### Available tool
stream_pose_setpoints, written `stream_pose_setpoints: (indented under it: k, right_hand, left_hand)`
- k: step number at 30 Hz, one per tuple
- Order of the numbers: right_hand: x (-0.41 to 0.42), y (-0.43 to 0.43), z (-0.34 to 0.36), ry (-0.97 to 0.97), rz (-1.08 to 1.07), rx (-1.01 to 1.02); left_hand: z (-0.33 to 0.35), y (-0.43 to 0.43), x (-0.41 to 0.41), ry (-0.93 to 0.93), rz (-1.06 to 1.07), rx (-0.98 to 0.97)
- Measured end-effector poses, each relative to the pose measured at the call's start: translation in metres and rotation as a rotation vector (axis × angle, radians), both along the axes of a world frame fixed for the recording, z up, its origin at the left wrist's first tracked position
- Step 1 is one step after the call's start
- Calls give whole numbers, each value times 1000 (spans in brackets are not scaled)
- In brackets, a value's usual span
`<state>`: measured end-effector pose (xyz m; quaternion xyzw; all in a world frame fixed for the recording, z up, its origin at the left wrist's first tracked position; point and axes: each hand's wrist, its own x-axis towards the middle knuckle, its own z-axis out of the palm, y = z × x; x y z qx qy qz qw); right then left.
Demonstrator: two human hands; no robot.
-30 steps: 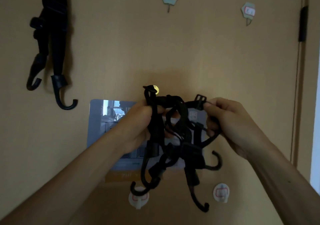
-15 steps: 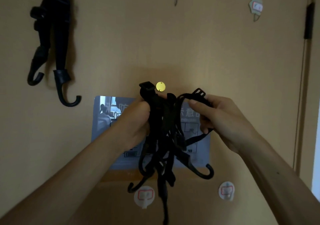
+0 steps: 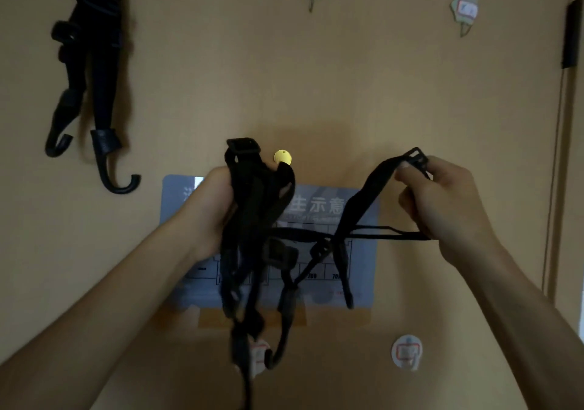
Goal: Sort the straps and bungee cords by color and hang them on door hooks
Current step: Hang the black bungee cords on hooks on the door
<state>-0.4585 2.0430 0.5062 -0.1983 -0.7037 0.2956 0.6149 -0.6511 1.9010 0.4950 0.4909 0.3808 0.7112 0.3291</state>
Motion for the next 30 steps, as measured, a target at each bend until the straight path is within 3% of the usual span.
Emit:
stream_pose_setpoints:
  k: [4,10,18,21,23,27,30]
  right_hand:
    - [3,1,-6,-93,96,46]
    - [-2,-16,-5,-112,510,-86]
    - [-14,-22,-12,-273,604,-63]
    - [-16,-17,-16,-340,327,113]
    - [-16,-12,-17,-355,280,94]
    - [-11,-15,-15,-239,654,-254]
    - [-8,-16,-14,-307,697,-146]
  left_hand:
    - [-3,5,-7,-110,-69,50]
    - [-2,13,23,4,-20,6]
    - [0,26,47,230,310,-18]
    - [0,27,51,270,372,-50]
    - [-1,28,52,274,410,-64]
    - [-3,31,52,288,442,-83]
    - [-3,31,56,309,434,-91]
